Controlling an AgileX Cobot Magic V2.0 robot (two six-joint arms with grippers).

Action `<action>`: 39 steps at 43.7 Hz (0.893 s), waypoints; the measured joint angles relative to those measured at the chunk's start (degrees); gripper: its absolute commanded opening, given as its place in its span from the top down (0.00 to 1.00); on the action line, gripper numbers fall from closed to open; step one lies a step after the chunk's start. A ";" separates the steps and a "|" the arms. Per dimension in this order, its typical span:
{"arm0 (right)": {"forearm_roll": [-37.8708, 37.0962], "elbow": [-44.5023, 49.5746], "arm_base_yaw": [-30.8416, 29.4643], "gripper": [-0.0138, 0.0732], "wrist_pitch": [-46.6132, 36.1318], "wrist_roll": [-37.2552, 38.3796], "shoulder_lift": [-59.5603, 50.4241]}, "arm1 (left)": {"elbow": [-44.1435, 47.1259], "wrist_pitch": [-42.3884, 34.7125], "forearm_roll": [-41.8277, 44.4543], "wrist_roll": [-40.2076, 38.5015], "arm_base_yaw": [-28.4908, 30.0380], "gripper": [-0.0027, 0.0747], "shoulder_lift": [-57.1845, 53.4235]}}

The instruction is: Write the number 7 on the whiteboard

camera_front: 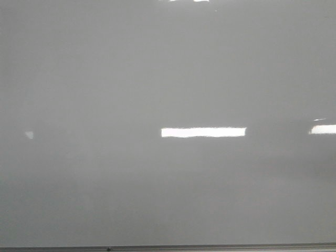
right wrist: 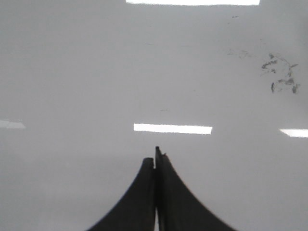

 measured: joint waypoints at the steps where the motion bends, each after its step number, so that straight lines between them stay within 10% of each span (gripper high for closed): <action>1: 0.00 0.00 0.00 0.92 0.00 0.00 0.00 | 0.00 0.00 0.00 0.00 0.00 0.99 0.00; 39: 0.00 0.00 0.00 0.92 -3.35 0.00 0.00 | 0.00 -0.43 0.00 0.00 0.00 0.99 0.00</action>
